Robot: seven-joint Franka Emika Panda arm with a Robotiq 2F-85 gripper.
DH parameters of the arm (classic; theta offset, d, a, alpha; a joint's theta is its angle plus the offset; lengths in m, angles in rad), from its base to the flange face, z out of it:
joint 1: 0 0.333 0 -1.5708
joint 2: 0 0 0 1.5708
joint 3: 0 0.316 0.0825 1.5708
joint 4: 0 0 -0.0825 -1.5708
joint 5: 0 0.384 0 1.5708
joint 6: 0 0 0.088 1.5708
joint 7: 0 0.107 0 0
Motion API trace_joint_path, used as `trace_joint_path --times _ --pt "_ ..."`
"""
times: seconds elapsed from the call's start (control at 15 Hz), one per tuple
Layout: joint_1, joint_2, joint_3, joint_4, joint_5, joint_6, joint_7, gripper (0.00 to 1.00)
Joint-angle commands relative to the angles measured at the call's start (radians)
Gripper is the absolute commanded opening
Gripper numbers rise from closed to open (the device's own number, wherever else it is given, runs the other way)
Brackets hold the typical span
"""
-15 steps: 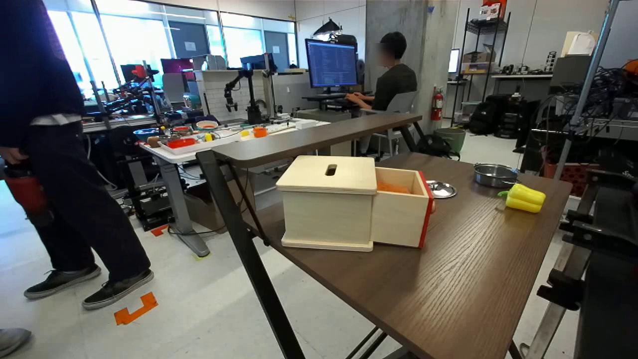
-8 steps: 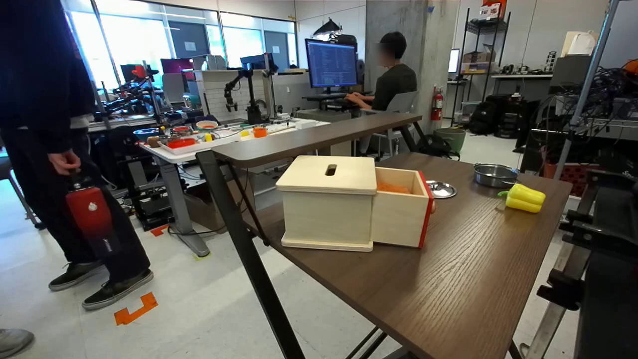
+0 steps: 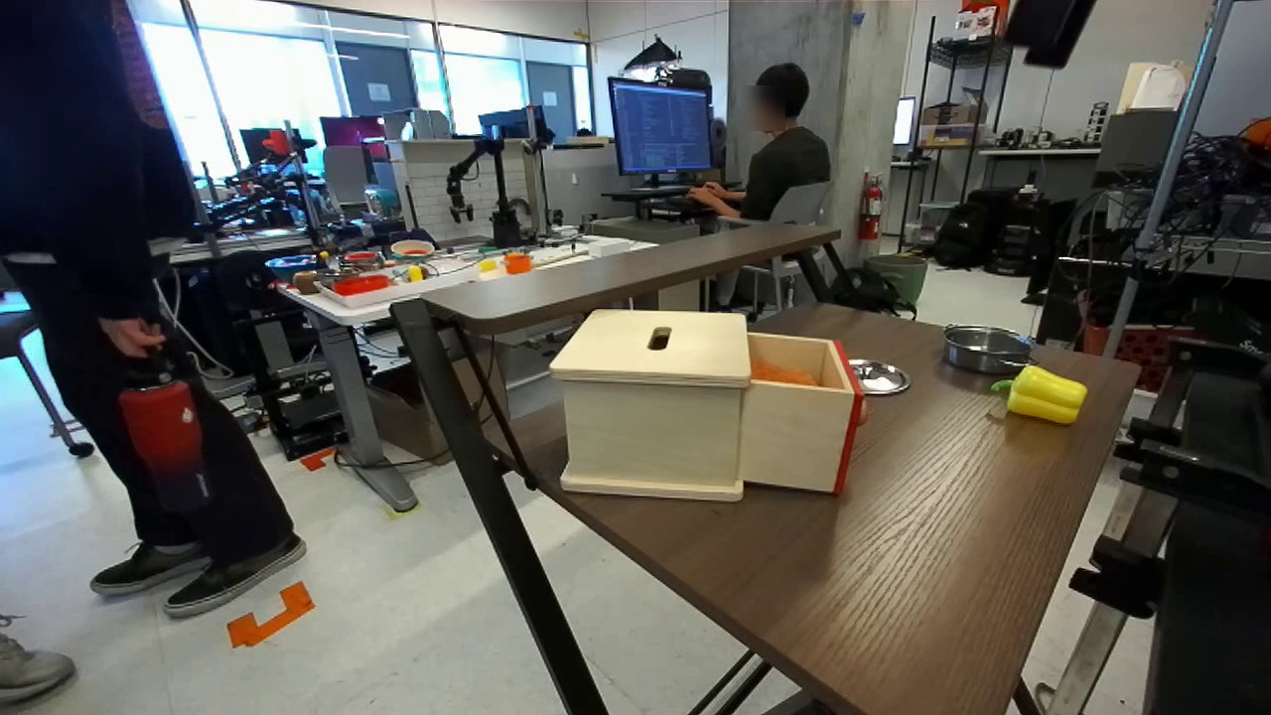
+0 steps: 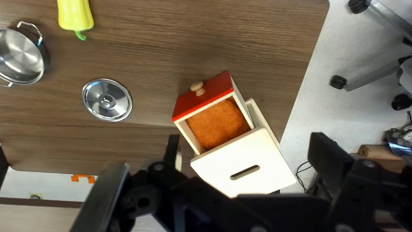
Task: Close the chest drawer
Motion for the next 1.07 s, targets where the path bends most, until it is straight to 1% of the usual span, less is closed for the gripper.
trace_joint_path --times 0.0,0.07,0.13,0.27,0.4,0.6,0.73,1.0 --pt "-0.016 0.194 -0.025 0.064 -0.086 0.146 -0.045 1.00" --pt "-0.011 0.238 -0.037 0.079 -0.087 0.171 -0.071 1.00" --pt "-0.002 0.286 -0.051 0.097 -0.066 0.188 -0.126 1.00" --pt "0.002 0.367 -0.061 0.138 -0.009 0.191 -0.267 1.00" --pt "-0.015 0.435 -0.048 0.178 0.040 0.169 -0.403 1.00" --pt "-0.045 0.517 -0.035 0.228 0.067 0.132 -0.544 1.00" --pt "-0.060 0.556 -0.034 0.251 0.064 0.115 -0.593 1.00" --pt "-0.081 0.604 -0.044 0.279 0.045 0.078 -0.624 1.00"
